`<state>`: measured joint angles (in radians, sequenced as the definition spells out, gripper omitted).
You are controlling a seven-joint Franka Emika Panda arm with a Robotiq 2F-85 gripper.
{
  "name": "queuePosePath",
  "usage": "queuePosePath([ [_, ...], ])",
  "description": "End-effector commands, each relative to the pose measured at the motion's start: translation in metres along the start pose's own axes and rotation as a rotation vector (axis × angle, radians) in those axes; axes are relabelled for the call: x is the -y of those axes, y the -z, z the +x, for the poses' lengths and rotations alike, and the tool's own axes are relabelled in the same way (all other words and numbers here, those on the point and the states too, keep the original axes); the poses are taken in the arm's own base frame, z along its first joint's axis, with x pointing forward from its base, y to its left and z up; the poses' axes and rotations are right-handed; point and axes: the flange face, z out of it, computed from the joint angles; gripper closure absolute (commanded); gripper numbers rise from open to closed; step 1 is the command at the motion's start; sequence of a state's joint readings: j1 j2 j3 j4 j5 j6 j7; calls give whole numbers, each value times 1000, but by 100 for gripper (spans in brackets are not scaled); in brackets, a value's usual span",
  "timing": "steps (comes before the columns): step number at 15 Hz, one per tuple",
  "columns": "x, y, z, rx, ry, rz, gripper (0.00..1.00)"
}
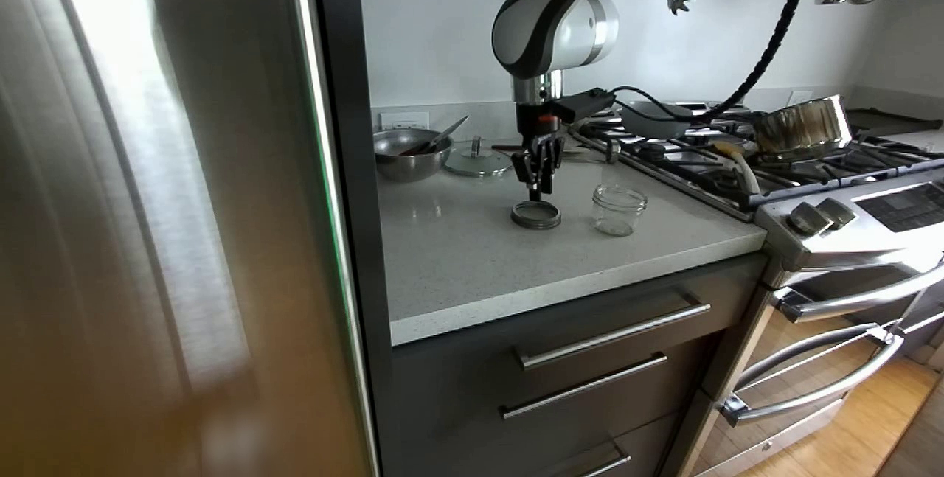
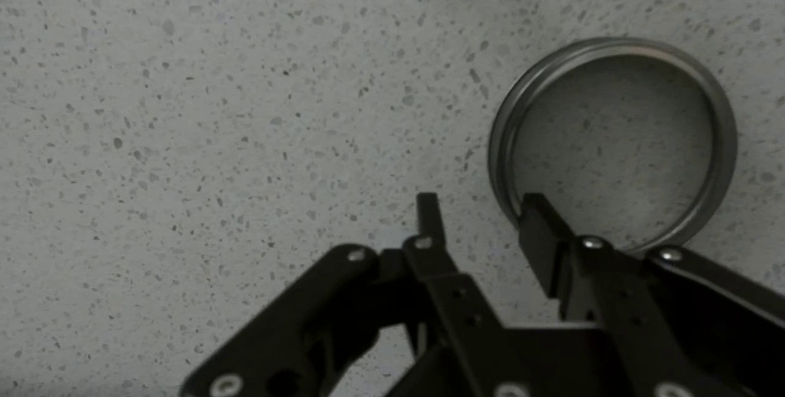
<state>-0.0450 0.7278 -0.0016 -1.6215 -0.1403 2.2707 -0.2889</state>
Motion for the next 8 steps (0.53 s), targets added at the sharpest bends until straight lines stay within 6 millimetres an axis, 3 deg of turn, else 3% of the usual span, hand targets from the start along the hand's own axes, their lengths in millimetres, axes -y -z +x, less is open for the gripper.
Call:
queuePosePath([
  [1,-4,-7,1,3,40,11,65],
  [8,-10,-1,-6,-15,96,9,58],
])
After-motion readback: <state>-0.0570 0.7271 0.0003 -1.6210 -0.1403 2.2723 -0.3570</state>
